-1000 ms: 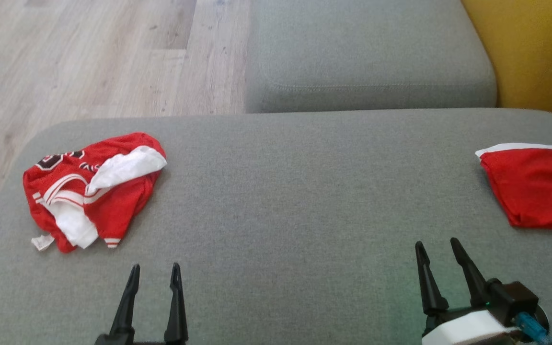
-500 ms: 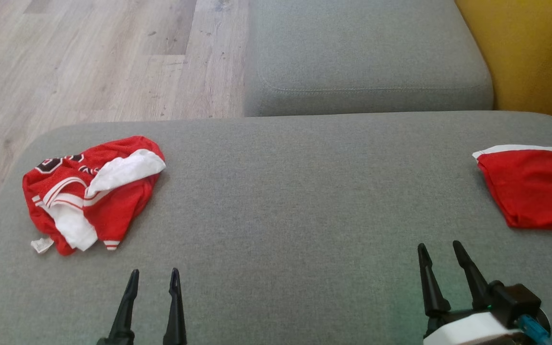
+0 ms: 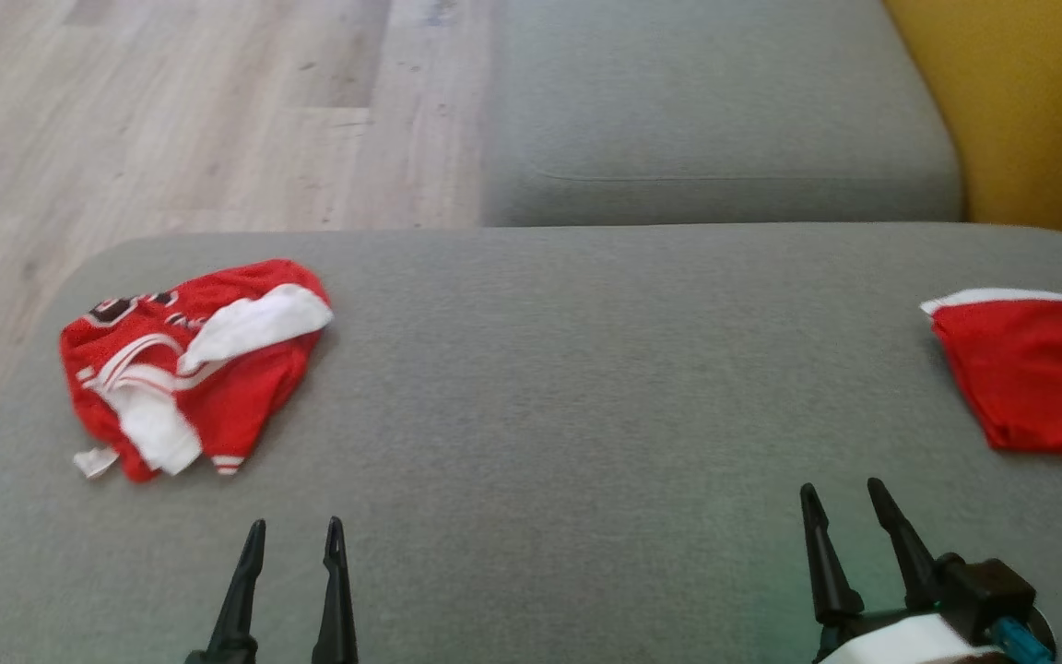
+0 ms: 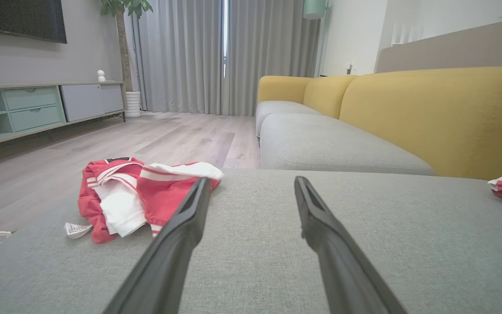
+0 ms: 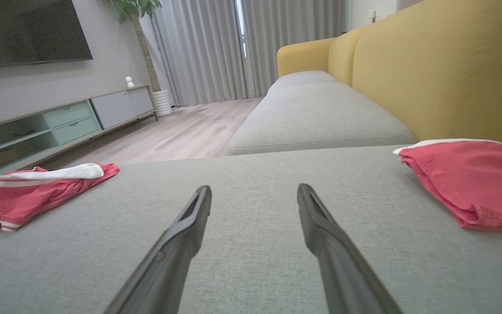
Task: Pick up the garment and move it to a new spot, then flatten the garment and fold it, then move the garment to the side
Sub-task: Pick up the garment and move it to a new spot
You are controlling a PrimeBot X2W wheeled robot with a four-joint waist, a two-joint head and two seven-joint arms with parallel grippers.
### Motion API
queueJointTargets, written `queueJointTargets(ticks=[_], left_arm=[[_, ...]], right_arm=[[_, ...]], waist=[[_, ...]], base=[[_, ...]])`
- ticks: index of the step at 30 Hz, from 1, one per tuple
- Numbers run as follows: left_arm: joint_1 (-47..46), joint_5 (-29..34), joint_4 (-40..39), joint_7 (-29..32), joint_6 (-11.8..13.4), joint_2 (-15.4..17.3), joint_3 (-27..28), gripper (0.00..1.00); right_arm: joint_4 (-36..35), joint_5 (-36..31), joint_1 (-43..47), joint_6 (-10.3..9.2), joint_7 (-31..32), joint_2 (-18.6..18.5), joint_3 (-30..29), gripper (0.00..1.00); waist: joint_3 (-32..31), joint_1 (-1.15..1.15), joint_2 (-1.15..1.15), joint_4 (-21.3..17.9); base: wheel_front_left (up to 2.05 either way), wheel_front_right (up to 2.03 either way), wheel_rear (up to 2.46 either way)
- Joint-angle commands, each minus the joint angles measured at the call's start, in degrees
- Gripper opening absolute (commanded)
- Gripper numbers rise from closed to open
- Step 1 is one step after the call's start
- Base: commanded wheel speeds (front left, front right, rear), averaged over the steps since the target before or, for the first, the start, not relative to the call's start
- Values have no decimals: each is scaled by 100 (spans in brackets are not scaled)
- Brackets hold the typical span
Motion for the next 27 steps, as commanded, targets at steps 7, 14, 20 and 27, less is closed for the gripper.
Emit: queueJointTargets(ticks=[7,14,20,27], left_arm=[[-160,96,-156,-29,38,-19,261,100],[-69,196,-171,-29,-7,-19,456,100],[-52,250,-210,-29,-76,-15,634,100],[-126,247,-318,-29,-76,-8,870,100]], right_arm=[[-154,64,-138,37,-62,-17,272,100],[-149,180,-174,37,-62,-15,388,100],[-151,240,-180,37,-62,-14,408,100],[-124,149,-264,37,-62,-14,416,100]], waist=[[-42,0,0,754],[-57,0,0,1473],[4,0,0,1922],[174,0,0,2089]], base=[[0,0,0],[0,0,0],[0,0,0],[0,0,0]])
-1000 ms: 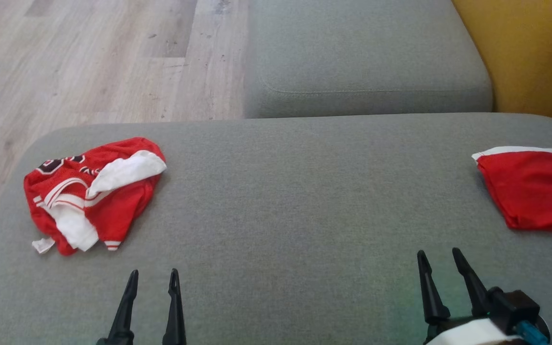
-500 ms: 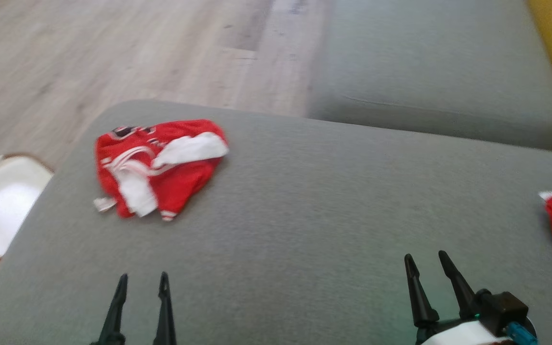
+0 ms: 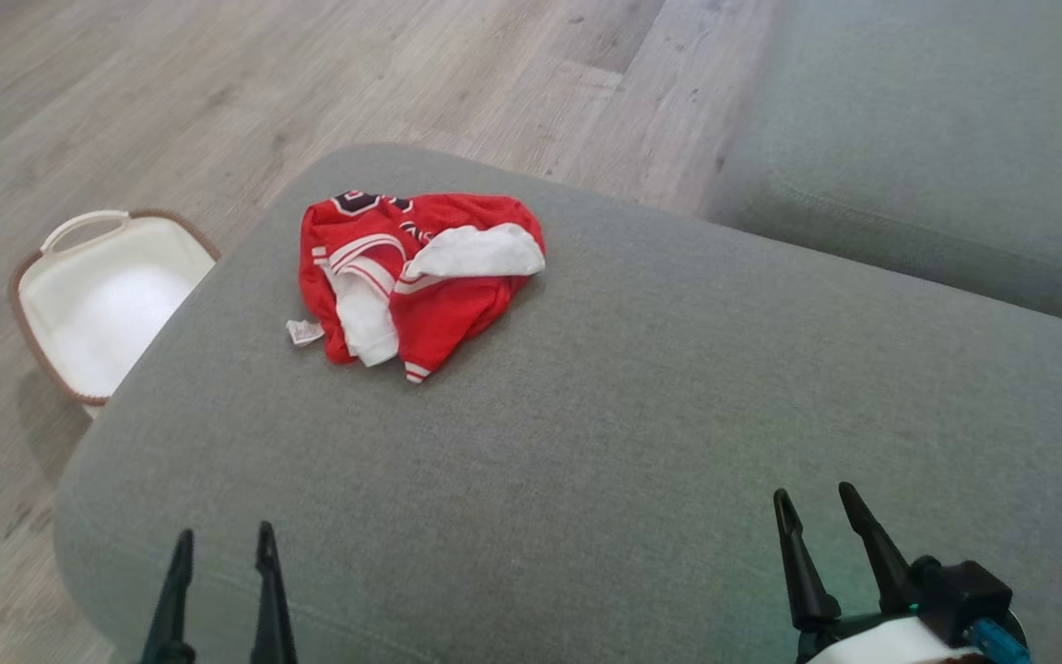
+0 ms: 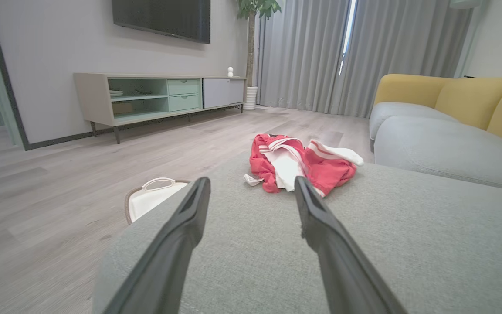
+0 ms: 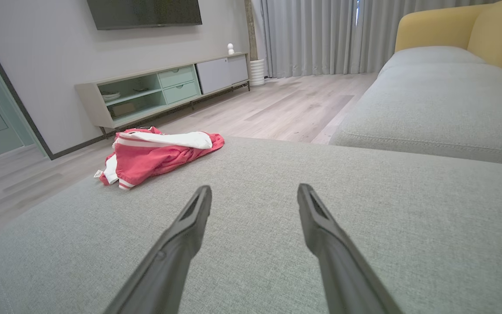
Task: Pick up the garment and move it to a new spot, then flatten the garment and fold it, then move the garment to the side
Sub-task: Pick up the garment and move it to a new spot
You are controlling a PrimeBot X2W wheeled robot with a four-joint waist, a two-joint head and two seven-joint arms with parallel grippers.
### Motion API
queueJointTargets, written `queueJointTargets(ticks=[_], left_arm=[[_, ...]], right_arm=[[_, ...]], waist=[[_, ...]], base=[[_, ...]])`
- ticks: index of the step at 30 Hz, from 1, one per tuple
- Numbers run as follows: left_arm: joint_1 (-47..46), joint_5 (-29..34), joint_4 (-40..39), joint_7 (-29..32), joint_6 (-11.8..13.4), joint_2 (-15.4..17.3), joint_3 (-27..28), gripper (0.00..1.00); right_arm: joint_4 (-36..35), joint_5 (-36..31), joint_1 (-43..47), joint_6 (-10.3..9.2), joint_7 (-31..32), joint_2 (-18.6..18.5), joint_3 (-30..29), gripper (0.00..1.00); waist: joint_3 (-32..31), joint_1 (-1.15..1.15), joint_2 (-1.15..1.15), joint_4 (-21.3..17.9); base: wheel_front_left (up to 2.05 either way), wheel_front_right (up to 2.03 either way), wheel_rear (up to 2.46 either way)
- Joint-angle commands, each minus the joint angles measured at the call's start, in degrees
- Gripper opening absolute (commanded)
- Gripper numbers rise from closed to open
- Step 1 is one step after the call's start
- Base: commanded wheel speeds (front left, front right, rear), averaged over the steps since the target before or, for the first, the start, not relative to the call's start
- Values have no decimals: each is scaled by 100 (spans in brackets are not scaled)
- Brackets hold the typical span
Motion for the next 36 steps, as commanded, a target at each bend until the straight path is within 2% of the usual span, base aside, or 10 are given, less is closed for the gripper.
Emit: queueJointTargets(ticks=[1,7,12,15,19,21,26,31,36], left_arm=[[-338,55,-205,-29,-29,5,234,100],[-1096,147,-282,-29,-199,383,532,100],[-1994,68,-380,-29,-346,612,741,100],[-2796,15,-120,-29,-489,763,786,100],[-4104,-194,729,-27,-694,925,791,100],[-5116,-320,1672,102,-804,1067,740,100],[-6433,-742,3459,885,-955,1133,665,100],[-7159,-1321,4824,1759,-1035,1206,520,100],[-7206,-2434,5029,2549,-1041,1211,-334,100]], right_arm=[[-170,-49,-237,37,-63,-33,87,100],[-198,-264,-226,37,-63,-68,44,100],[-280,-426,-434,37,-63,-283,-26,100],[-333,-557,-647,37,-63,-508,-56,100],[-503,-760,-959,37,-63,-858,-132,100],[-652,-844,-1238,37,-63,-1147,-221,100],[-852,-931,-1507,37,-63,-1446,-294,100],[-964,-1001,-1744,37,-63,-1575,-249,100],[-1001,-1047,-1816,37,-63,-1558,-246,100]], waist=[[55,0,0,46],[392,0,0,17],[987,0,0,-52],[1479,0,0,-62],[2208,0,0,-55],[2650,0,0,-101],[3075,0,0,-201],[3320,0,0,-429],[3452,0,0,-646]], base=[[0,0,0],[0,0,0],[0,0,0],[0,0,0],[0,0,0],[0,0,0],[0,0,0],[0,0,0],[0,0,0]])
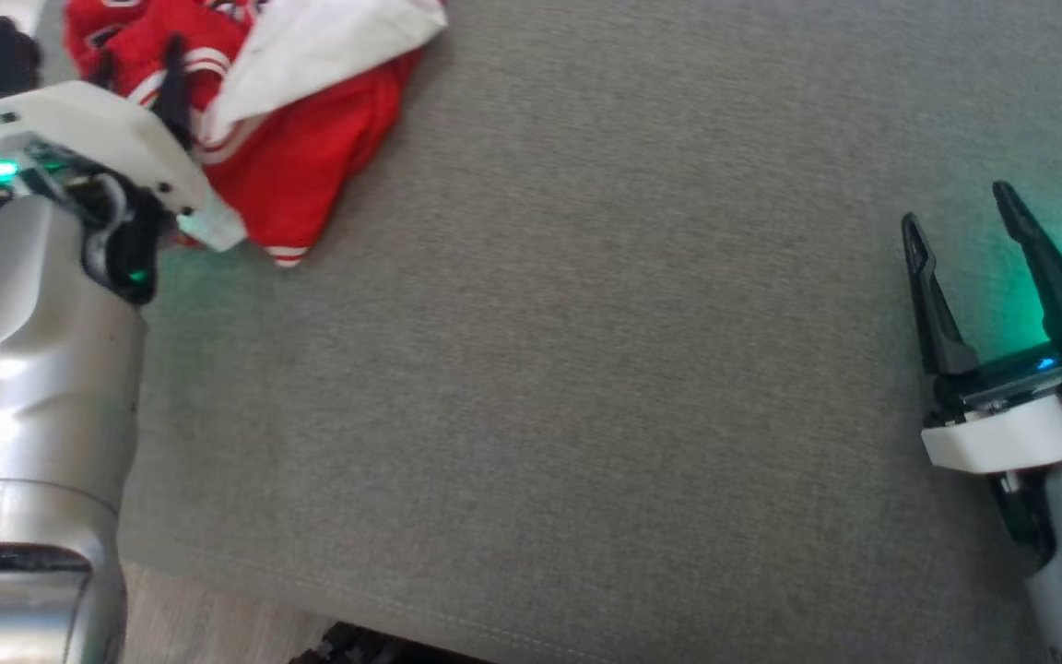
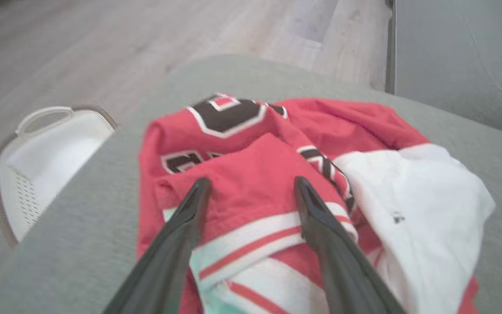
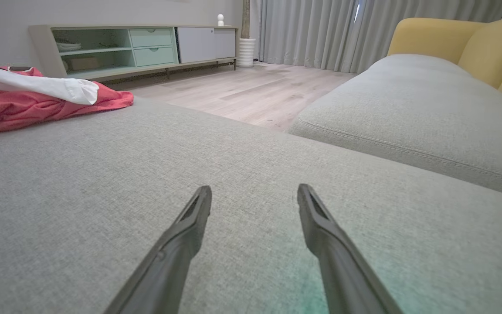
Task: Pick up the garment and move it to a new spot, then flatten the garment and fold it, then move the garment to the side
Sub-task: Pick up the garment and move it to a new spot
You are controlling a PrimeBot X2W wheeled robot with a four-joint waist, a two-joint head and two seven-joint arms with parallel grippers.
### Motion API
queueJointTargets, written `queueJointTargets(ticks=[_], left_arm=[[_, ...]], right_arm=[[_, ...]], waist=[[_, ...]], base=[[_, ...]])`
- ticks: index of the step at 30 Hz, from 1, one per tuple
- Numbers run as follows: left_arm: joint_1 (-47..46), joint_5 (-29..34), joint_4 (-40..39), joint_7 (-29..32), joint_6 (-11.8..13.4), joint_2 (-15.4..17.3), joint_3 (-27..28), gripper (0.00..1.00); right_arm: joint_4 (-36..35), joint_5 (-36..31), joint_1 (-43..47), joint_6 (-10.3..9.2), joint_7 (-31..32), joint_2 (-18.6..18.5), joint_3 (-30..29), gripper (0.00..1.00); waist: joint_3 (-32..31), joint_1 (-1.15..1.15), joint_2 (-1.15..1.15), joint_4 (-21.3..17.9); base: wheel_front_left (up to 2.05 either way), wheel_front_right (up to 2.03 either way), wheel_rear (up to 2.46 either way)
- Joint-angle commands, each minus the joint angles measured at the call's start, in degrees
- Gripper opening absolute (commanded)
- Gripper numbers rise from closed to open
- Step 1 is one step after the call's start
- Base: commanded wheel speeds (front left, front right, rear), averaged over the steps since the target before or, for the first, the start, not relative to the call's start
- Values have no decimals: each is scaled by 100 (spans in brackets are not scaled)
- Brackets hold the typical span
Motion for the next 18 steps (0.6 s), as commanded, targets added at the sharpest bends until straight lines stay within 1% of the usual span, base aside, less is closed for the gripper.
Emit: queueJointTargets(ticks=[1,3,4,5,6,8,12,13,14,18], left_arm=[[-37,-313,-221,170,11,401,-62,100],[86,-755,-330,425,10,522,-384,100],[142,-922,-385,495,10,601,-538,71],[181,-1039,-447,471,10,697,-675,18],[206,-1150,-507,393,10,784,-790,0],[214,-1340,-639,165,10,937,-1008,0],[88,-1509,-885,-447,10,1273,-1439,0],[88,-1509,-885,-447,10,1273,-1439,0],[-23,-1560,-1014,-704,10,1439,-1645,0],[-337,-1468,-1303,-1131,9,1771,-2118,0]], right_arm=[[-41,-56,123,37,-2,-64,73,100],[-68,-83,156,37,-2,-21,39,100],[-81,-95,172,37,-2,-2,22,100],[-92,-100,183,37,-2,18,12,100],[-102,-106,192,37,-2,36,7,100],[-108,-117,200,37,-2,90,-13,100],[-98,-111,207,37,-2,228,-3,100],[-98,-111,207,37,-2,228,-3,100],[-81,-83,189,37,-2,319,30,100],[-21,0,159,37,-2,533,108,100]], waist=[[100,-1,0,-130],[130,-1,0,-188],[140,-1,0,-211],[145,-1,0,-237],[143,-1,0,-261],[106,-1,0,-305],[-107,-1,0,-420],[-107,-1,0,-420],[-272,-1,0,-514],[-645,-1,0,-755]], base=[[0,0,0],[0,0,0],[0,0,0],[0,0,0],[0,0,0],[0,0,0],[0,0,0],[0,0,0],[0,0,0],[0,0,0]])
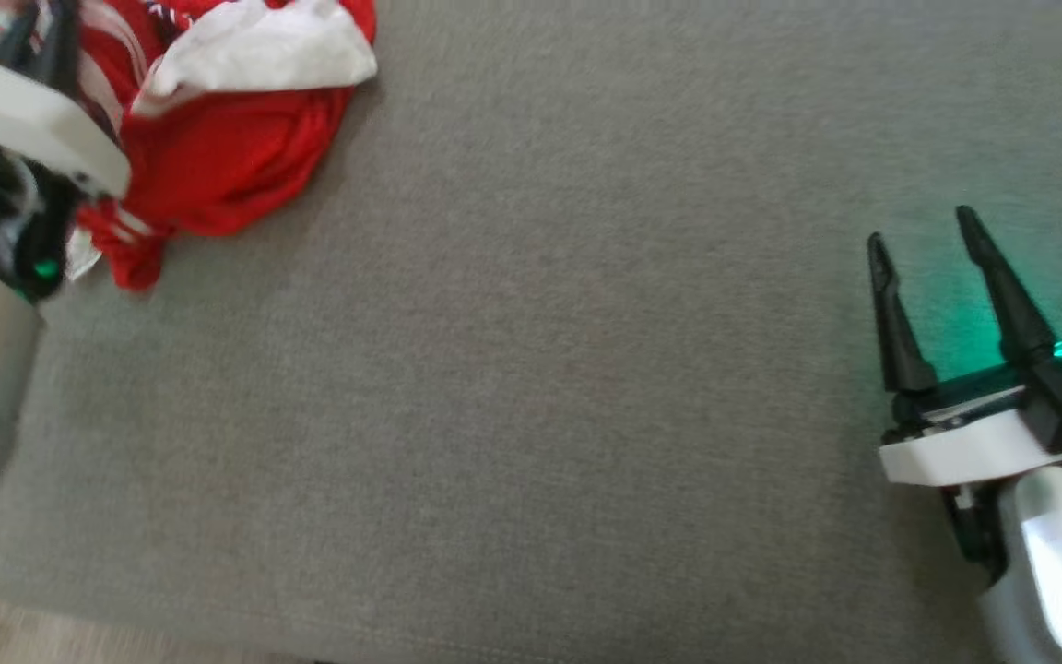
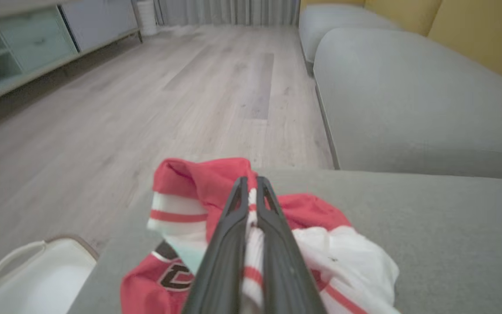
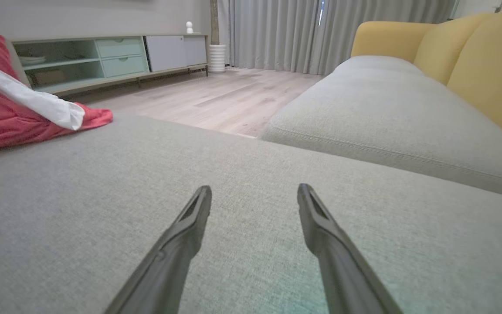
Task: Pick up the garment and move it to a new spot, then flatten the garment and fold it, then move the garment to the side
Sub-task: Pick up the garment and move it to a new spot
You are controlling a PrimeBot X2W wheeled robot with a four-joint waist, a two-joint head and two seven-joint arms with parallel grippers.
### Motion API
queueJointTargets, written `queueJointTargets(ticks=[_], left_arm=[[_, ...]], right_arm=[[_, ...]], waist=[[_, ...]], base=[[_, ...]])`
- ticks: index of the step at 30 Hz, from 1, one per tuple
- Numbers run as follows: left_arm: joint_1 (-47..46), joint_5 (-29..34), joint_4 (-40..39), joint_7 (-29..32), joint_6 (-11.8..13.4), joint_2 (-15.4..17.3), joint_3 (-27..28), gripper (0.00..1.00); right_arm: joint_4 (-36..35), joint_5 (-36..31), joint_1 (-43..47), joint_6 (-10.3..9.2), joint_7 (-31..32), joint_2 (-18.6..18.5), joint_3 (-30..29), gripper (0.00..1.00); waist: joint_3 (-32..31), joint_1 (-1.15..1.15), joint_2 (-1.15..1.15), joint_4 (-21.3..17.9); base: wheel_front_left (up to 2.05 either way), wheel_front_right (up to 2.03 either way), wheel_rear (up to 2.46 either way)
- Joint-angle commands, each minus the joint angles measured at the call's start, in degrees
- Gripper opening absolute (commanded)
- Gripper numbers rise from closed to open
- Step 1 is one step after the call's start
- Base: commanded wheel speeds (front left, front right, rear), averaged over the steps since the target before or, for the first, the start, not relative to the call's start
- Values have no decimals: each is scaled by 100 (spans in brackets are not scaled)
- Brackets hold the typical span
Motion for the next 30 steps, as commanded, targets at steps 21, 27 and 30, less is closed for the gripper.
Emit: queueJointTargets(ticks=[21,27,30], left_arm=[[-1301,-313,-2069,2,9,540,-1333,0],[-1066,-684,-2556,249,9,233,-1602,0],[-835,-768,-2683,306,9,121,-1798,0]], right_arm=[[-90,481,656,37,-7,814,337,100],[-129,533,701,37,-7,894,304,100],[-167,547,665,37,-7,929,342,100]], waist=[[-1975,1,0,-1978],[-1927,1,0,-2328],[-1761,1,0,-2445]], base=[[0,0,0],[0,0,0],[0,0,0]])
